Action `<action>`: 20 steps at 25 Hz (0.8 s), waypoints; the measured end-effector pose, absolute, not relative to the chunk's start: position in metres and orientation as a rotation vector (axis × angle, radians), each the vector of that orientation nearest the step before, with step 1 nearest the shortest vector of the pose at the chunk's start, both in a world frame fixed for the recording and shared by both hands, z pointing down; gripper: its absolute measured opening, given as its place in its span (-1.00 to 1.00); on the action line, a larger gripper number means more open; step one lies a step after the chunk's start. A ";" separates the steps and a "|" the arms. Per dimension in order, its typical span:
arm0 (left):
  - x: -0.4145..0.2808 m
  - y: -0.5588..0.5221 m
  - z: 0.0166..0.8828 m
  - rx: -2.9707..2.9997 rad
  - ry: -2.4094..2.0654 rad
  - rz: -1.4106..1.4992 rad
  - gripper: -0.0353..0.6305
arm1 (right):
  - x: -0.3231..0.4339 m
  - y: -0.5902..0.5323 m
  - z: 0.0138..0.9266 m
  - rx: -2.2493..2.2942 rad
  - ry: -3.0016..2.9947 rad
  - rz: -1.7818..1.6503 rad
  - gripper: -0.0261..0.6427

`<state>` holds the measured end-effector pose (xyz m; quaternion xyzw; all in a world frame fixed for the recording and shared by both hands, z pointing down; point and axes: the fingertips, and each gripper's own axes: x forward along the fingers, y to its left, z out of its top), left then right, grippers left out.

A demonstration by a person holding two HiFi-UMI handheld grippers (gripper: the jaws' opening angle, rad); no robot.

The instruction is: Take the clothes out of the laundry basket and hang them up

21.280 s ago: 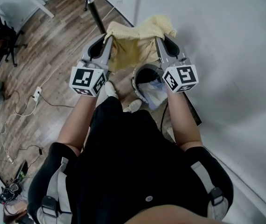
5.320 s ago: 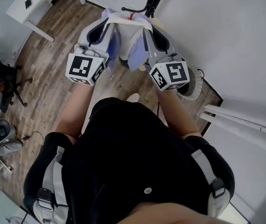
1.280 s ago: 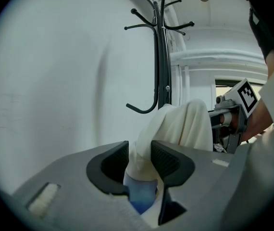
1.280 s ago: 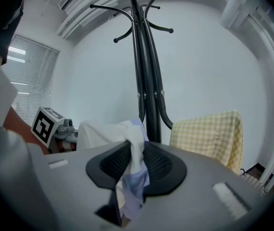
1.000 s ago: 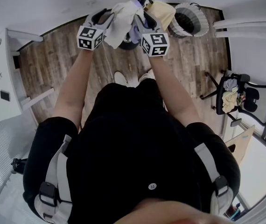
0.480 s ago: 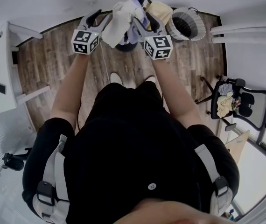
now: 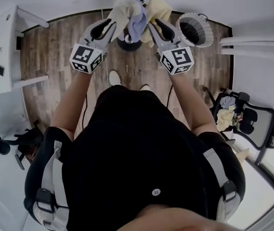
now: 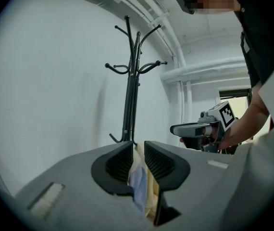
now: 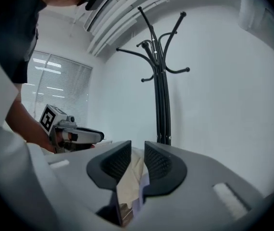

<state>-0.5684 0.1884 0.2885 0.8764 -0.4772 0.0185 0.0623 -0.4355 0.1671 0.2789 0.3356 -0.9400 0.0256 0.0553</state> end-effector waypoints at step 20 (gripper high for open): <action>-0.441 0.304 0.208 2.653 -1.706 -0.036 -0.90 | -0.342 0.291 0.207 0.649 -3.073 -0.012 -0.92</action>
